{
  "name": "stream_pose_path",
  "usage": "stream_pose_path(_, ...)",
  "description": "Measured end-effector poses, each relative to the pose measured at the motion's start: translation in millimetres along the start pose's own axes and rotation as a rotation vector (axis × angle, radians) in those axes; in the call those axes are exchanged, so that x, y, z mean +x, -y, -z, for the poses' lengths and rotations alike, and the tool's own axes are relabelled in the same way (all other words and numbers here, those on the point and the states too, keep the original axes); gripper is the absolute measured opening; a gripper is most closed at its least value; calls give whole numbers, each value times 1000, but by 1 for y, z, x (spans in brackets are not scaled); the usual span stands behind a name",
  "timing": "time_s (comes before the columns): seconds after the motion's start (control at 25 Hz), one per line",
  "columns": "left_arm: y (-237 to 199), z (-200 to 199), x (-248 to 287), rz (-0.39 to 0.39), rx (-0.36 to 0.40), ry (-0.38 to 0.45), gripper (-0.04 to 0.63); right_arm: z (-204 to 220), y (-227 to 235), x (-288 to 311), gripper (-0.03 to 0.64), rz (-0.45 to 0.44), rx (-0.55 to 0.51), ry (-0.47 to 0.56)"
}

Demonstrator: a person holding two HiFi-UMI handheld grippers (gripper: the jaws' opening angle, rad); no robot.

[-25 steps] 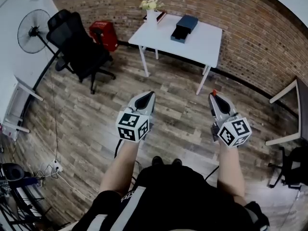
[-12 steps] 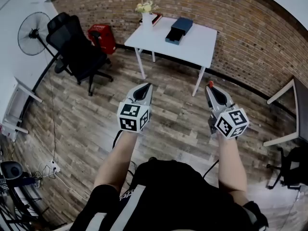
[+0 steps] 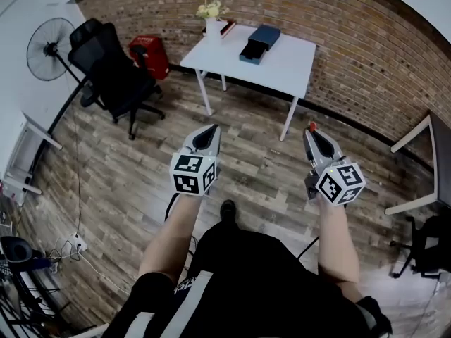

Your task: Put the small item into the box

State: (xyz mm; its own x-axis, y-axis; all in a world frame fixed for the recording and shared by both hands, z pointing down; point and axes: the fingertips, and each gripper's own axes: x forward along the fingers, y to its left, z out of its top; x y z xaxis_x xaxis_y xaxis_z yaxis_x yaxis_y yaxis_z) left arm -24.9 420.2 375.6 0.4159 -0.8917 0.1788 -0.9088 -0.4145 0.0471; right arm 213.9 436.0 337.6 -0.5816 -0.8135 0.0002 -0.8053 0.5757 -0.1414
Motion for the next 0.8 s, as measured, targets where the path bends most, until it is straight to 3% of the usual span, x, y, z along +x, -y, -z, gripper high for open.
stream_pose_path(0.4,-22,-3,50,71,-2,2,8,18,17,60,14,-10,-9,-57)
stream_pose_path(0.8,-110,-9,162,112,-40,-19,8,34,60,189,14,11,-7,-127)
